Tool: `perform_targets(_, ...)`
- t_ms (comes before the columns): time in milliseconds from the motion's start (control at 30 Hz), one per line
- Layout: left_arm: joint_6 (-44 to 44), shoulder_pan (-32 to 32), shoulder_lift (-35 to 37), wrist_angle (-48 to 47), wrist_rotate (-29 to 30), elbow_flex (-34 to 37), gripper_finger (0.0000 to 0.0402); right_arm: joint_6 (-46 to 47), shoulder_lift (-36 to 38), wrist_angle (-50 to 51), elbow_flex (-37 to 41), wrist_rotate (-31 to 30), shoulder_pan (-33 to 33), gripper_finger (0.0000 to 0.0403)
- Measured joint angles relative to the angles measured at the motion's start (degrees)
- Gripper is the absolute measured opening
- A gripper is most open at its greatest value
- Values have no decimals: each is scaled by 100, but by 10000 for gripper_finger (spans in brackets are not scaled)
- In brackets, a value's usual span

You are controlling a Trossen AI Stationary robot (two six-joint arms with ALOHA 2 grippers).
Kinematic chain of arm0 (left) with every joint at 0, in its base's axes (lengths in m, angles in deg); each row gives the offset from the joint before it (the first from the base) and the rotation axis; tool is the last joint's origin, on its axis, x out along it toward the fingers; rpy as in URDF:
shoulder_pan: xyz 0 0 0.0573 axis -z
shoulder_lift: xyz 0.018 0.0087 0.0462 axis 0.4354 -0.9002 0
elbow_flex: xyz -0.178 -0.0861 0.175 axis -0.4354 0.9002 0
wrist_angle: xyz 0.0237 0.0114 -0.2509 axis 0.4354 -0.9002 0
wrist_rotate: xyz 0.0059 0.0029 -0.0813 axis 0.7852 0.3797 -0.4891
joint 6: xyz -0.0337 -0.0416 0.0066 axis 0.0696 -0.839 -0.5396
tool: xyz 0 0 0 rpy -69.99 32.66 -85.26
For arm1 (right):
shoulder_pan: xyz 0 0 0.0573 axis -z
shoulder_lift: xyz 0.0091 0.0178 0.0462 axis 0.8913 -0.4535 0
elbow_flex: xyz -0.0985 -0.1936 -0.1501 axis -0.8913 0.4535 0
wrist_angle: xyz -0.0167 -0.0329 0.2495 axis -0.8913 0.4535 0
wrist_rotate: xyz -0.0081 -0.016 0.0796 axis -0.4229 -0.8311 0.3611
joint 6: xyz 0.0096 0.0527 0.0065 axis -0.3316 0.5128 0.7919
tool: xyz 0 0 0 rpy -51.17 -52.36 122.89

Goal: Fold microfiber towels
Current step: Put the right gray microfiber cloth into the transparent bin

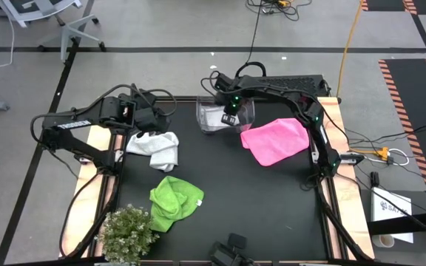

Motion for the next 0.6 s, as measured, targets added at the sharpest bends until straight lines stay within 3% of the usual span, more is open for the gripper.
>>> perform_targets(300, -42, 0, 0, 1, 0, 0, 76, 94, -2, -628, 433, 33, -63, 0)
perform_targets(600, -50, 0, 0, 0, -2, 0, 76, 243, 9, -130, 824, 3, -31, 0)
